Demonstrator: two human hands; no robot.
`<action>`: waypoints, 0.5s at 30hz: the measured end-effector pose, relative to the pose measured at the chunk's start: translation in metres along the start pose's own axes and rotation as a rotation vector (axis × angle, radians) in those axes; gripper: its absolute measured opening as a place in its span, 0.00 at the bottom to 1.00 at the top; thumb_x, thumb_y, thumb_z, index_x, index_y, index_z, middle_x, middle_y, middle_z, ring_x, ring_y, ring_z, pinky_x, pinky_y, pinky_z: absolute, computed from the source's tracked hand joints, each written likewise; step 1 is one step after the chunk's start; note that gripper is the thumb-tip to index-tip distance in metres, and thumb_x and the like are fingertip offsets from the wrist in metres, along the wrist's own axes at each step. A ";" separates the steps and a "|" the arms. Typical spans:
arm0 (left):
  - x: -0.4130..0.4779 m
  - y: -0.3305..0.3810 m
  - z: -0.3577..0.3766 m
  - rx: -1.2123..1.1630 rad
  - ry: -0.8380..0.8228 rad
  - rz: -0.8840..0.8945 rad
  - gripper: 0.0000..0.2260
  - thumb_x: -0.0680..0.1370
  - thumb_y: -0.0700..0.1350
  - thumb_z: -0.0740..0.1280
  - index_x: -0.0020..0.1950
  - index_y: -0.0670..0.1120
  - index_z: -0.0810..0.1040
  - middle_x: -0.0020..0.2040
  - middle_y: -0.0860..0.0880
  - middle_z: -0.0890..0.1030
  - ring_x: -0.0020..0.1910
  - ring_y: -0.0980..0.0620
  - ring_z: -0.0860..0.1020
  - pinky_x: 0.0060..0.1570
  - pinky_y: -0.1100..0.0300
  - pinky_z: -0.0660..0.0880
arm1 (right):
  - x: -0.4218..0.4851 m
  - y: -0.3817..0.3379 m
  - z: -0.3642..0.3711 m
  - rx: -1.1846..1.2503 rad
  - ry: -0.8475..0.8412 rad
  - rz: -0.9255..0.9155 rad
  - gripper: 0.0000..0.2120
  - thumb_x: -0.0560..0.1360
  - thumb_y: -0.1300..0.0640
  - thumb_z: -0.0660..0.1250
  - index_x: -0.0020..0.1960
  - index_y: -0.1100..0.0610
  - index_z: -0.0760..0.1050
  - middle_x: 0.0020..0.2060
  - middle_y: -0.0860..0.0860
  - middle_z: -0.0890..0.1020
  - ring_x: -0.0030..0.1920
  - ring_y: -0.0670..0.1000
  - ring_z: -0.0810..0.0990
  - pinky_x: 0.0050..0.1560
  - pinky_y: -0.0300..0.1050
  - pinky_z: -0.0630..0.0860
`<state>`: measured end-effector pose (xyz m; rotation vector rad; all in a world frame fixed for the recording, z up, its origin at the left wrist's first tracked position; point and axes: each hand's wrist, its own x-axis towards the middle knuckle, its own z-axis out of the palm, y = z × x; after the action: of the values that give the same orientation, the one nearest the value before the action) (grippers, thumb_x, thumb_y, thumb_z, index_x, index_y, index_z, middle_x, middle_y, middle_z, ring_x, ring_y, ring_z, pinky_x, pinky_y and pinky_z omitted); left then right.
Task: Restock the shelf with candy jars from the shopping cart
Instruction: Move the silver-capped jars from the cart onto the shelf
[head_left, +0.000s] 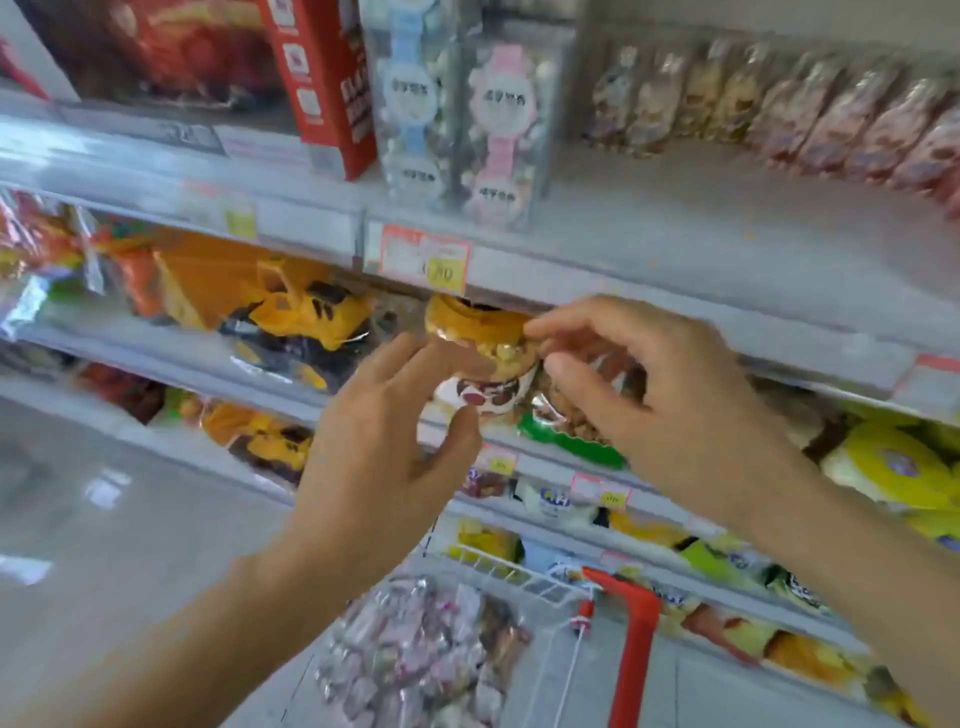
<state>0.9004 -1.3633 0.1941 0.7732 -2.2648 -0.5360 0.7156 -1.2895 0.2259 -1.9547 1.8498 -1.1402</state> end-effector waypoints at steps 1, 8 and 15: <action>-0.023 -0.019 0.007 -0.010 -0.012 -0.082 0.11 0.75 0.47 0.61 0.55 0.54 0.78 0.50 0.59 0.77 0.44 0.64 0.74 0.41 0.74 0.68 | -0.010 0.004 0.026 0.033 -0.070 0.030 0.09 0.77 0.55 0.65 0.54 0.51 0.80 0.43 0.43 0.82 0.43 0.41 0.79 0.42 0.30 0.72; -0.183 -0.142 0.089 0.028 -0.341 -0.709 0.09 0.74 0.43 0.65 0.51 0.53 0.80 0.46 0.56 0.82 0.45 0.55 0.80 0.44 0.62 0.71 | -0.090 0.094 0.207 0.015 -0.485 0.361 0.07 0.76 0.57 0.67 0.53 0.52 0.81 0.42 0.47 0.83 0.41 0.45 0.79 0.47 0.45 0.76; -0.249 -0.203 0.160 0.046 -0.652 -0.960 0.14 0.79 0.45 0.62 0.64 0.50 0.75 0.58 0.49 0.80 0.56 0.50 0.78 0.51 0.60 0.74 | -0.152 0.173 0.311 -0.241 -0.757 0.540 0.21 0.78 0.56 0.61 0.70 0.53 0.66 0.62 0.52 0.70 0.60 0.54 0.73 0.54 0.48 0.73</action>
<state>1.0116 -1.3254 -0.1454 1.9493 -2.3285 -1.3209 0.8032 -1.2882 -0.1511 -1.5026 1.9067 -0.0016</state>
